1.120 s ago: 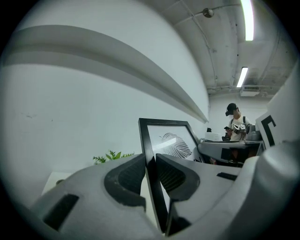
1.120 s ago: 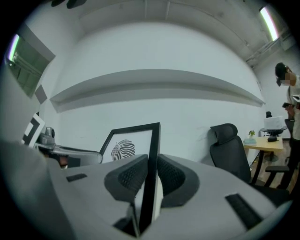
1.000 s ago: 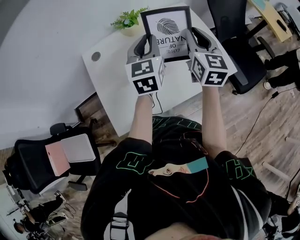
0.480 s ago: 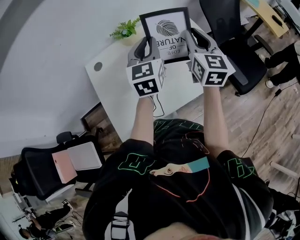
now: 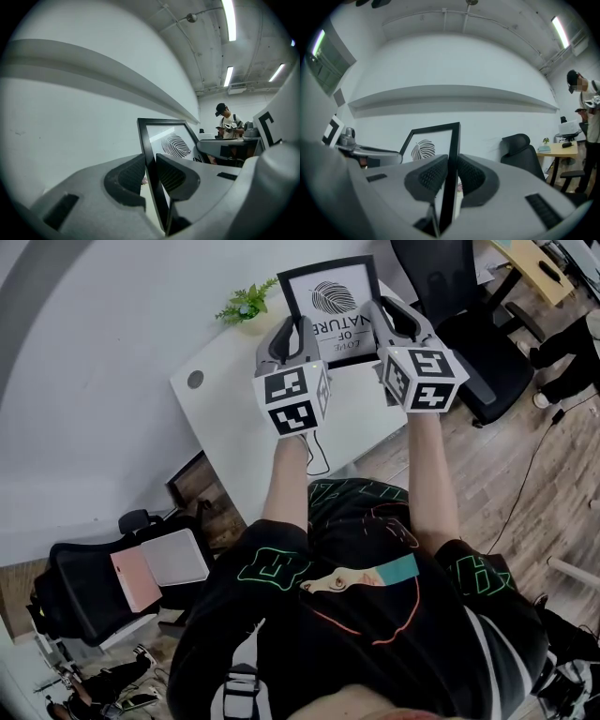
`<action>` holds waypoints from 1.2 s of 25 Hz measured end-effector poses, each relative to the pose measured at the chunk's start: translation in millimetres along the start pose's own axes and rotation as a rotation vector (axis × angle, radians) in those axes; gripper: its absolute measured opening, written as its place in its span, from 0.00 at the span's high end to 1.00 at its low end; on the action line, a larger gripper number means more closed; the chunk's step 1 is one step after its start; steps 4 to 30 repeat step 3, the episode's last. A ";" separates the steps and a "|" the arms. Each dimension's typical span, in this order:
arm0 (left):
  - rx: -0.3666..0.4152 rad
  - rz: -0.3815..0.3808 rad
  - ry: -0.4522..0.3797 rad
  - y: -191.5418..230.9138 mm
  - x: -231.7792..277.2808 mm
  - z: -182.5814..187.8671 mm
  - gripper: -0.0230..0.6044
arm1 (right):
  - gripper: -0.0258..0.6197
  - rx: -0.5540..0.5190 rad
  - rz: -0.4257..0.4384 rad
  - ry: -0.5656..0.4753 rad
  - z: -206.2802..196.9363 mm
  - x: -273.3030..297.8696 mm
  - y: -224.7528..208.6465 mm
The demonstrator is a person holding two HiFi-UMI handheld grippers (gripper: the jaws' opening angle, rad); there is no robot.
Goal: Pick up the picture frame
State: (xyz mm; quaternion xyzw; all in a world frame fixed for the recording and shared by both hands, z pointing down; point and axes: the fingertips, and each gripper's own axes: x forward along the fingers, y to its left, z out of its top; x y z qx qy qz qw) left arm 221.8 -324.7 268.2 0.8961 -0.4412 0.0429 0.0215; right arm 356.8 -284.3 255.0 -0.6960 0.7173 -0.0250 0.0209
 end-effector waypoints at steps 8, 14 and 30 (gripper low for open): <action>-0.002 -0.002 0.002 -2.2 0.9 -1.3 0.84 | 0.85 0.001 0.001 0.002 -0.3 -0.4 -2.2; -0.002 -0.002 0.002 -2.2 0.9 -1.3 0.84 | 0.85 0.001 0.001 0.002 -0.3 -0.4 -2.2; -0.002 -0.002 0.002 -2.2 0.9 -1.3 0.84 | 0.85 0.001 0.001 0.002 -0.3 -0.4 -2.2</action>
